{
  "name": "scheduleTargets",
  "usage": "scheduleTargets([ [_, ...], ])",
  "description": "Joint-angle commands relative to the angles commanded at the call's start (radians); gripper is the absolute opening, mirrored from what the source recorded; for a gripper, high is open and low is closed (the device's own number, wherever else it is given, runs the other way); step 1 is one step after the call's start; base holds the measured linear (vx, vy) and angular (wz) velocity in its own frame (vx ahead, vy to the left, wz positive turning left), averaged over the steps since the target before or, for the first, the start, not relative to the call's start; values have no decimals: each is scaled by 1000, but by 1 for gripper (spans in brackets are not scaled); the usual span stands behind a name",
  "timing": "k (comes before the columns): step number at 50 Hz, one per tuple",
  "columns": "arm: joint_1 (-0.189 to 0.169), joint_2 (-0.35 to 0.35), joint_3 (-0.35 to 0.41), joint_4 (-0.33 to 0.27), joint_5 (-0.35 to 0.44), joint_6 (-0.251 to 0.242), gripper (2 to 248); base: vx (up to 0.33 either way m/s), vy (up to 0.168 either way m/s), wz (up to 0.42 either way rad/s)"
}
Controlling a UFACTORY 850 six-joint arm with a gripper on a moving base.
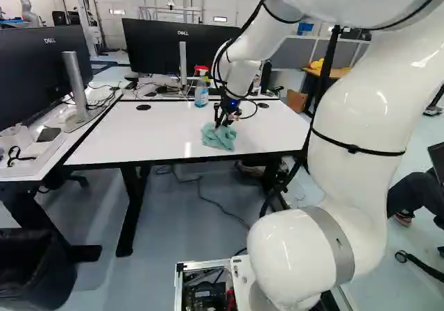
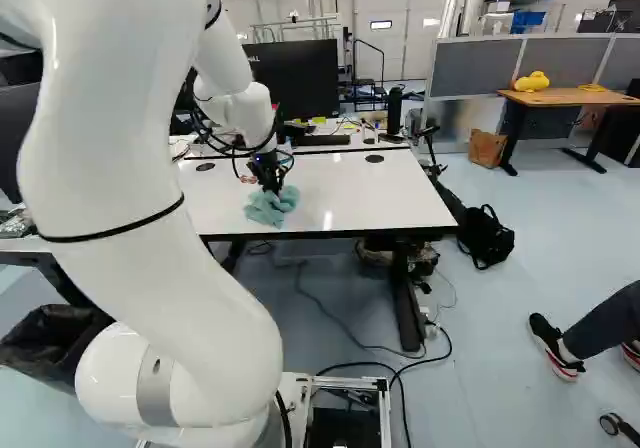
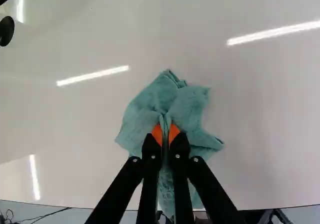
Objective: Clean the table with the green towel
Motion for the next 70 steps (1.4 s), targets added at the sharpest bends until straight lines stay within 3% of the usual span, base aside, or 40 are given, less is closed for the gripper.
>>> scheduleTargets([
  [17,7,77,86,0,0,0,35,0,0,0],
  [35,-35,158,171,0,0,0,35,0,0,0],
  [54,-34,190,179,0,0,0,35,0,0,0],
  [70,10,203,145,0,0,0,35,0,0,0],
])
